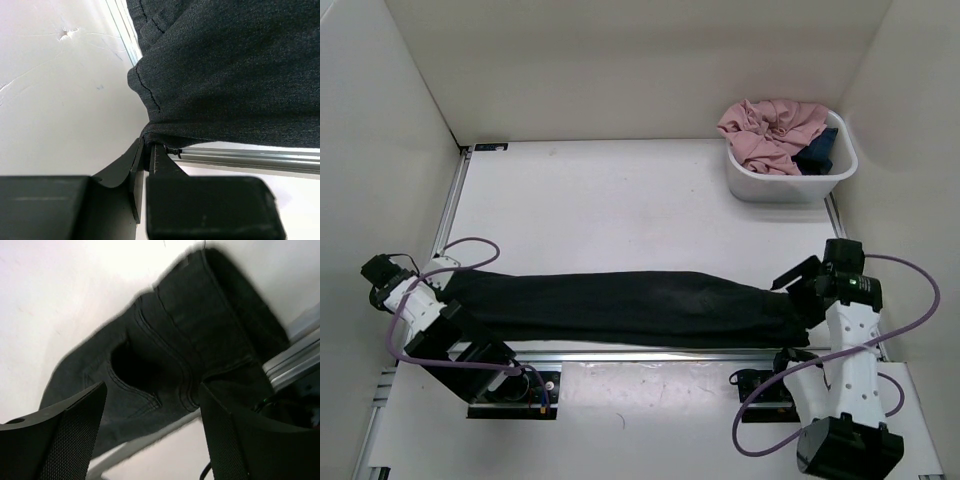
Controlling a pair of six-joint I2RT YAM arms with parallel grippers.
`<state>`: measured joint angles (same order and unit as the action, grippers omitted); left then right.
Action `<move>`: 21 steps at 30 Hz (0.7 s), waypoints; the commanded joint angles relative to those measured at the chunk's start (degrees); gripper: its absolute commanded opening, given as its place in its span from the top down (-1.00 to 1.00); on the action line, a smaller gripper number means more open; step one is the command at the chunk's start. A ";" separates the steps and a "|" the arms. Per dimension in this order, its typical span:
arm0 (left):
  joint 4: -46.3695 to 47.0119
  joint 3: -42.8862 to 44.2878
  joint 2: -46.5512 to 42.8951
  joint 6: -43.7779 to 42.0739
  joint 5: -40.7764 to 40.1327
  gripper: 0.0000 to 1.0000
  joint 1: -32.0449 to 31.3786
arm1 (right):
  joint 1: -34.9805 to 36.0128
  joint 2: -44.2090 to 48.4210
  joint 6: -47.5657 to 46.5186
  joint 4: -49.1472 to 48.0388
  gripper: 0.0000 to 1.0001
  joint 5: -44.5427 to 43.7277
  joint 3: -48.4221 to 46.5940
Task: Fold and stack the trousers
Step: Fold the trousers
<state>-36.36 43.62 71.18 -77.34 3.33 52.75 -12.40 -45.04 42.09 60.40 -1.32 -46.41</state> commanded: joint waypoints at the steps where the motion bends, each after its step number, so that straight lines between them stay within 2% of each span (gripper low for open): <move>1: 1.47 1.91 -0.07 0.08 0.45 0.72 0.42 | -0.16 1.87 3.87 4.29 -0.58 8.87 2.99; 5: 1.47 1.91 -0.60 0.08 0.45 0.72 0.42 | -0.16 6.44 11.85 6.40 -0.60 13.36 7.38; 8: 1.47 1.91 -0.60 0.70 0.45 0.72 0.42 | -0.16 8.56 15.38 5.43 -0.57 13.36 10.98; 12: 1.47 1.91 0.45 1.23 0.45 0.72 0.42 | -0.16 7.95 16.10 5.43 -0.52 12.05 12.05; 18: 1.47 4.11 1.50 2.46 0.45 0.72 0.42 | -0.16 7.42 13.55 13.94 -0.47 5.90 0.81; 21: 1.47 4.63 2.12 2.98 0.45 0.72 0.42 | -0.16 8.20 12.93 18.08 -0.45 5.37 -0.78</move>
<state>-36.01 45.63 73.14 -75.20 3.29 52.77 -12.40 -37.47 55.79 71.50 6.15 -44.51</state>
